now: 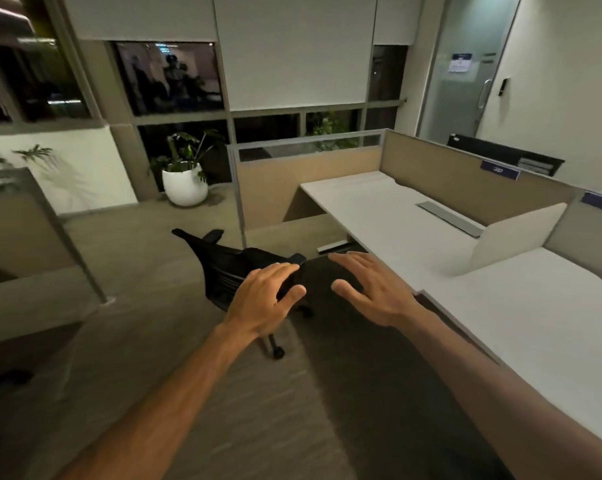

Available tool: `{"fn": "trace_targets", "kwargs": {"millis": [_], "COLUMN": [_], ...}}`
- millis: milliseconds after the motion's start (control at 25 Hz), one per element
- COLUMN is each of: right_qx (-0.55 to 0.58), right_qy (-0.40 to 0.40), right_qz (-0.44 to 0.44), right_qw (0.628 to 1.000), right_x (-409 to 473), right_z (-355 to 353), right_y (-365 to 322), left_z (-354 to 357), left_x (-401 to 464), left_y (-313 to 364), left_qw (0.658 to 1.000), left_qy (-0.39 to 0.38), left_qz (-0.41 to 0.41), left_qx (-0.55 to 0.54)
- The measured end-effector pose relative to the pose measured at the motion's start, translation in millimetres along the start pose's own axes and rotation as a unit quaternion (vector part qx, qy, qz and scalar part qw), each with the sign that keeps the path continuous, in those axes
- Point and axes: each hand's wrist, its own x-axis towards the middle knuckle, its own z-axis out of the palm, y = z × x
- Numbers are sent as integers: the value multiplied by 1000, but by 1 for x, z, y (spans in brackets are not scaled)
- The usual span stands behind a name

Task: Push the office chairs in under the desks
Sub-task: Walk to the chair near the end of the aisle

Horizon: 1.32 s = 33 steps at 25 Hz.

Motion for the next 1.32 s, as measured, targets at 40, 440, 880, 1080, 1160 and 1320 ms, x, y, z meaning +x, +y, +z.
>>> {"fn": "trace_targets", "kwargs": {"millis": [40, 440, 880, 1080, 1160, 1320], "right_qx": [5, 22, 54, 69, 80, 80], "right_qy": [1, -40, -73, -75, -75, -62], "right_qz": [-9, -161, -253, -276, -273, -271], "right_qw": [1000, 986, 963, 956, 956, 957], "right_x": [19, 203, 423, 533, 564, 623], "right_z": [10, 140, 285, 319, 331, 356], "right_y": [-13, -130, -177, -188, -188, -173], "left_z": [-11, -122, -179, -213, -215, -215], "left_x": [-2, -45, 4, 52, 70, 115], "left_y": [-17, -179, -384, -469, -495, -544], "left_qw": [1000, 990, 967, 957, 955, 958], "left_qy": [5, 56, 49, 77, 78, 61], "left_qz": [-7, -115, -206, -235, -247, -242], "left_qx": [1, 62, 142, 150, 143, 140]}}
